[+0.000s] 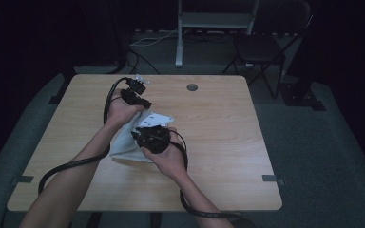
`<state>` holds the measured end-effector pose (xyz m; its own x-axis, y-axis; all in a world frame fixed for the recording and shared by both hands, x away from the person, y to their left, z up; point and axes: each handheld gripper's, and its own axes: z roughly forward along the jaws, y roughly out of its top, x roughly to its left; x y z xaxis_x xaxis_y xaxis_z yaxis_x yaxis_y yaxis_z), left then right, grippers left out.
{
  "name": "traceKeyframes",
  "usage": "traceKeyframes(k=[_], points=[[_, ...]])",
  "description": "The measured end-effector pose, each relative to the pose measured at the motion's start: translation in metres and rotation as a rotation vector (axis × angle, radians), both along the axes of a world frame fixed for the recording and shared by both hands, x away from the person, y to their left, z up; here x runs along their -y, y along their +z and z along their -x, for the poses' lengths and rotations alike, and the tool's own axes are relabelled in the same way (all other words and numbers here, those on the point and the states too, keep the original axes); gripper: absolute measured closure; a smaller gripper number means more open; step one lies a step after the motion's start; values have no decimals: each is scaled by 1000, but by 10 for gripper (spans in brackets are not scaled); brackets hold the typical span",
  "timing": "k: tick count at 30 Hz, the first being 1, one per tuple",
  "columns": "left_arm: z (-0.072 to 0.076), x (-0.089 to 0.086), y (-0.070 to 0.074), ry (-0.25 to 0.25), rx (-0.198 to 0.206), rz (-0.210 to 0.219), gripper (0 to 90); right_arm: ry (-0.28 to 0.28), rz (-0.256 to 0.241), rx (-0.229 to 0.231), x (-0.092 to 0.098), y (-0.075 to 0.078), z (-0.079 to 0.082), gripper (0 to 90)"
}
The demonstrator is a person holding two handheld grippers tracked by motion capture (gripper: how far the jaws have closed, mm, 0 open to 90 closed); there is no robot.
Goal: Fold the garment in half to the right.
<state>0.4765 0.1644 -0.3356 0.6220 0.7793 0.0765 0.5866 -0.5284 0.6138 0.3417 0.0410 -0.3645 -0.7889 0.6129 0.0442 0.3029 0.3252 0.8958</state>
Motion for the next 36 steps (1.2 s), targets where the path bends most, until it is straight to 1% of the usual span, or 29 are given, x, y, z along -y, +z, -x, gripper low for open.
traceKeyframes(k=[4, 15, 18, 23, 27, 29, 36], points=[[0, 2, -2, -1, -1, -8, 792, 1, 1, 0, 1, -1, 0, 778], [0, 7, -5, -6, -5, -4, 792, -7, 3, -11, 4, -5, 0, 777], [0, 8, -6, -11, -10, -10, 792, -6, 4, -7, 5, -6, 0, 777], [1, 10, -8, -7, -10, -10, 792, -8, 7, -13, 6, -7, 1, 777], [0, 11, -9, -13, -11, -12, 792, -11, 7, -16, 6, -8, 1, 777], [1, 12, -10, -10, -10, -7, 792, -8, 8, -14, 7, -9, 1, 777], [1, 15, -12, -19, -13, -14, 791, -14, 8, -25, 9, -12, 2, 777]])
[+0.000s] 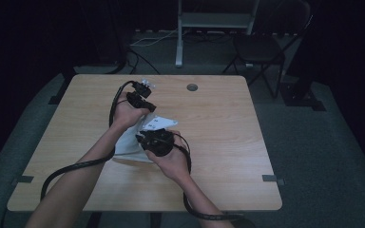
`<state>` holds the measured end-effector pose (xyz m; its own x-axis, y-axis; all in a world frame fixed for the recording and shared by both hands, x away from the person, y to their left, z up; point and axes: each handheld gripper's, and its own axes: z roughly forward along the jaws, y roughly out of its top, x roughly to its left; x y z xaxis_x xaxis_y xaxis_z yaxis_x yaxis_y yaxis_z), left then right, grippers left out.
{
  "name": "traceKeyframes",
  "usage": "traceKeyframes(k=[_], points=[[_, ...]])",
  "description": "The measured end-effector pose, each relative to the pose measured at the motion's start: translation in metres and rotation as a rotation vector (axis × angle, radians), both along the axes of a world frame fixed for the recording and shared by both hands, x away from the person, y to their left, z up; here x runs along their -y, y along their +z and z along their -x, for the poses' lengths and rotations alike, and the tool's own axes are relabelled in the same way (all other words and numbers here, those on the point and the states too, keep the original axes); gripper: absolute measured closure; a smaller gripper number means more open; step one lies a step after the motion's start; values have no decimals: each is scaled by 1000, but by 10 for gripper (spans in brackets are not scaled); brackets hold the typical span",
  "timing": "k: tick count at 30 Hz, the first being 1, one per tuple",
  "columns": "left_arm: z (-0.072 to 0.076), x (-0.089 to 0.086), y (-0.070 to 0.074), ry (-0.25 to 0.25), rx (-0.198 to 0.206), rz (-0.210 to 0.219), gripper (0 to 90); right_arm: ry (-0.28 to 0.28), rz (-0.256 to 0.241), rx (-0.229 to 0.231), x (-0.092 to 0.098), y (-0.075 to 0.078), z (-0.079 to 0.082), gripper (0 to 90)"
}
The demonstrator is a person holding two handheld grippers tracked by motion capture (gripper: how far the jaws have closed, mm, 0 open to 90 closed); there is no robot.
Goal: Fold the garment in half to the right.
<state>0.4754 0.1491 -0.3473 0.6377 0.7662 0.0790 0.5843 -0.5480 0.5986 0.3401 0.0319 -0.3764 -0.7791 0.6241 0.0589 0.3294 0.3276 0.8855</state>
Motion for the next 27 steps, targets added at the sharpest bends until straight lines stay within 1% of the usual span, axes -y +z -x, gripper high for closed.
traceKeyframes(k=[10, 22, 27], points=[[1, 2, -1, -1, -1, -2, 791, 0, 0, -3, 2, -3, 1, 777], [1, 9, -7, -12, -8, -8, 791, -5, 1, -17, 6, -7, 2, 776], [2, 11, -9, -18, -10, -13, 791, -7, -1, -15, 7, -8, 2, 776]])
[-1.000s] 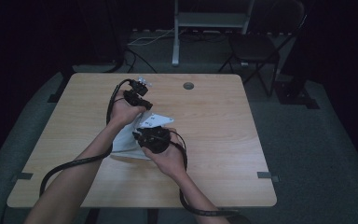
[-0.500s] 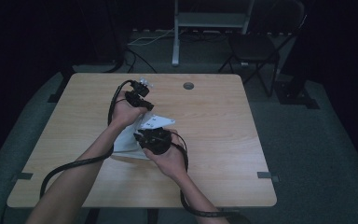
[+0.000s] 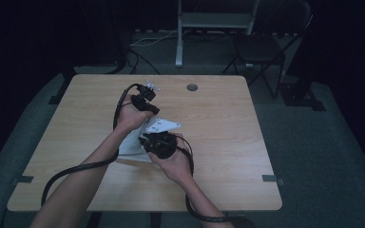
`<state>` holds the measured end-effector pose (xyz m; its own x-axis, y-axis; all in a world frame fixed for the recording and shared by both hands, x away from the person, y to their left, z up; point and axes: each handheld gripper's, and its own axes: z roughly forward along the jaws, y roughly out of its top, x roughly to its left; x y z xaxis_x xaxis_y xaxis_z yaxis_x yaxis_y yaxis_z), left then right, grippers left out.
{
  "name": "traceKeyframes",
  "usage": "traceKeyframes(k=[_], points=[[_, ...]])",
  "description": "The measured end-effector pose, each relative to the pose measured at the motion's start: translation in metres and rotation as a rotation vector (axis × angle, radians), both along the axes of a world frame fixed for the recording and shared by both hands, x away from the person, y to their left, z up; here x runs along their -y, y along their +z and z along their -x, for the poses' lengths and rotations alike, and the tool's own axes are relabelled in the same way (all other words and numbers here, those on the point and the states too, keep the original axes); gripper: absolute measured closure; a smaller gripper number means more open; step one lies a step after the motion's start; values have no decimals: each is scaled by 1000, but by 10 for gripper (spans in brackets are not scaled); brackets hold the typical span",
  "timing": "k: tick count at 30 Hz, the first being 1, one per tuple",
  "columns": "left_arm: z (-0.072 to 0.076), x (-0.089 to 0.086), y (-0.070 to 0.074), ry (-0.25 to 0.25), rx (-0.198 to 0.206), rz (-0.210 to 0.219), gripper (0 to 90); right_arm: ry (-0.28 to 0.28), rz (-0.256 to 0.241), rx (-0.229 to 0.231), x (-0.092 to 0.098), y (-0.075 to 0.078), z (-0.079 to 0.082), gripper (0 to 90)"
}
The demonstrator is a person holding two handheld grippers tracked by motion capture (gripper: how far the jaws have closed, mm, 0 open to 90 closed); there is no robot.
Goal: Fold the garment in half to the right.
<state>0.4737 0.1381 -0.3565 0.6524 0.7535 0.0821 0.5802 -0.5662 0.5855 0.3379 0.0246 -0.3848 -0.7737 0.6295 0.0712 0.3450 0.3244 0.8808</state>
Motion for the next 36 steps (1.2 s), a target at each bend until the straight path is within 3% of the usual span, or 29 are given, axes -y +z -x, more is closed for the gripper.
traceKeyframes(k=[36], points=[[1, 8, -10, -13, -14, -26, 789, -11, 2, -31, 7, -14, 3, 776]])
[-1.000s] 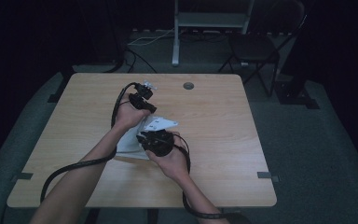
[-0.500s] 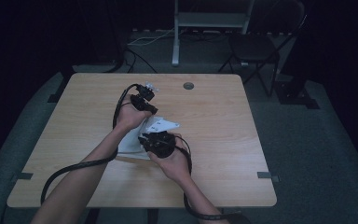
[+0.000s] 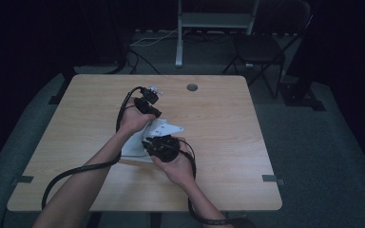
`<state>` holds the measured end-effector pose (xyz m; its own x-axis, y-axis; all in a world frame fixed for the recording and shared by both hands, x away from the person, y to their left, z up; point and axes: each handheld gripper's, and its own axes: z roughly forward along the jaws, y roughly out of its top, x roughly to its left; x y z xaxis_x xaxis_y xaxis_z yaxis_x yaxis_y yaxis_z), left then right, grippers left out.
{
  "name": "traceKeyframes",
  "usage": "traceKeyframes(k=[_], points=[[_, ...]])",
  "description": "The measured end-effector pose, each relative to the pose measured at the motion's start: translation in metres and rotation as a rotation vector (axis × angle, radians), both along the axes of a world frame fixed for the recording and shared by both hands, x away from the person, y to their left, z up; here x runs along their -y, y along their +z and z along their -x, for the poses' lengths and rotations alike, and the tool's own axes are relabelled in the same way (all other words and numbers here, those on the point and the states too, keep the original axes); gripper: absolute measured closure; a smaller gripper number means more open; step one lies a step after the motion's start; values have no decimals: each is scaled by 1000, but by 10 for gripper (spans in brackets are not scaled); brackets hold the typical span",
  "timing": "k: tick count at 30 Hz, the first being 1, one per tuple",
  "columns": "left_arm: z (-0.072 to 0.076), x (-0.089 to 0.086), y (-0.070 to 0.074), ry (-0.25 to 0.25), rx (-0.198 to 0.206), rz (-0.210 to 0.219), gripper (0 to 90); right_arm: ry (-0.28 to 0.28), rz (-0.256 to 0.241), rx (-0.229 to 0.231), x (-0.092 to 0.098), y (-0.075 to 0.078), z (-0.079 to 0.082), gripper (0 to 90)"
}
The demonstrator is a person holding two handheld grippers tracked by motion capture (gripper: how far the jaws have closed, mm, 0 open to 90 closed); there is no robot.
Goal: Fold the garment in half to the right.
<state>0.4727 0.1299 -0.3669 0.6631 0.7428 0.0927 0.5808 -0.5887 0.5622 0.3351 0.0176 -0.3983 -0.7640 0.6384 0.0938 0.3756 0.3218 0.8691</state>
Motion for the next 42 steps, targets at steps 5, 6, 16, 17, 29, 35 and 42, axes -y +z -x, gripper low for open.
traceKeyframes(k=[5, 6, 16, 17, 29, 35, 42], points=[[0, 1, -1, 0, 2, 2, 789, 3, 7, 0, 0, -1, 0, 775], [0, 1, -2, -1, 2, 2, 789, 3, 5, 0, 0, -1, 0, 776], [1, 3, -4, -6, -2, -6, 789, 2, 6, -9, 1, -3, 0, 775], [1, 3, -4, -6, -2, -6, 789, 2, 6, -9, 1, -3, 0, 775], [2, 6, -7, -8, -4, -5, 788, 2, 9, -15, 4, -5, 0, 775], [2, 8, -8, -6, -3, -3, 787, 0, 12, -20, 4, -6, 0, 775], [3, 11, -11, -7, 3, -11, 786, -2, 16, -17, 6, -7, 0, 775]])
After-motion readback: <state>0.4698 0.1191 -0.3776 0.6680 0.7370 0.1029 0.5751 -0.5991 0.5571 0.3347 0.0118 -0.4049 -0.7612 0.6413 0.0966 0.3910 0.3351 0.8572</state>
